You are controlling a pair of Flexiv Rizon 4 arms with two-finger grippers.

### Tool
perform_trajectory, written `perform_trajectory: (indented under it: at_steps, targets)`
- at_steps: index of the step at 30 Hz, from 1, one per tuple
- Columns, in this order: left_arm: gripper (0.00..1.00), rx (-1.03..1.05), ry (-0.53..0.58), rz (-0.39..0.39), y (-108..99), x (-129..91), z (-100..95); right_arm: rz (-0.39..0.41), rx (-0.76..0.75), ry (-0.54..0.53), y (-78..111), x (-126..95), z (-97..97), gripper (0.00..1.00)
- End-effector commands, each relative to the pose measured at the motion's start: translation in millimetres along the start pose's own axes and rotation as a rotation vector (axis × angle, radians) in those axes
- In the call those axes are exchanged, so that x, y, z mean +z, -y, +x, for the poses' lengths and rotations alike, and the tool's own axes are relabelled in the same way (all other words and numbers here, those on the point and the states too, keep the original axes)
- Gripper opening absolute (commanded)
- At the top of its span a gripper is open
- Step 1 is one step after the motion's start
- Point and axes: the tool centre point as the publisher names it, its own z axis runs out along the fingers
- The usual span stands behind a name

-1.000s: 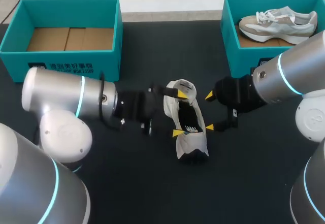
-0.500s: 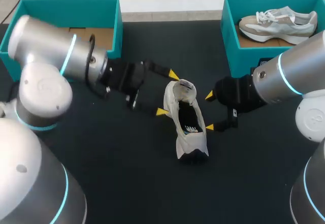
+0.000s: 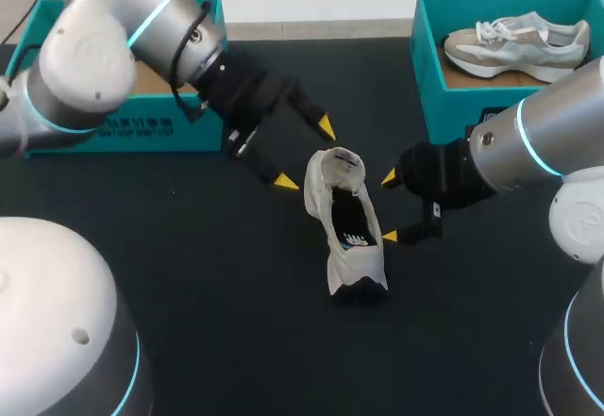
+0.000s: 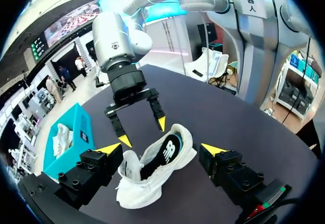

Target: Take the shoe out of the shoebox, open the shoe tongue, remove and reinsert the insole, then place the shoe into the shoebox

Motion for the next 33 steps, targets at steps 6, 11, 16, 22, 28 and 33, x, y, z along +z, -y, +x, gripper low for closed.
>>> perform_trajectory:
  at_steps: [6, 11, 16, 22, 28, 33]
  targets:
    - [1.0, 0.0, -0.226, 0.0, -1, 0, -5.7, 0.0, 0.0, 0.003, 0.1, 0, 1.5, 1.0]
    - [1.0, 0.0, -0.226, 0.0, -1, 0, -5.7, 0.0, 0.0, 0.003, 0.1, 0, 1.5, 1.0]
    - [1.0, 0.037, -0.283, -0.031, -11, -10, -8.1, 0.029, -0.01, -0.004, 6.9, -13, -5.0, 1.0]
    - [1.0, 0.158, -0.456, -0.095, -14, -15, -9.4, 0.088, -0.023, -0.003, 16.7, -36, -14.4, 1.0]
    - [1.0, 0.261, -0.538, -0.114, -10, -11, -10.3, 0.14, -0.075, -0.032, 27.9, -62, -27.8, 1.0]
    - [1.0, 0.299, -0.576, -0.134, -9, -6, -10.7, 0.168, -0.142, -0.11, 36.2, -85, -34.7, 1.0]
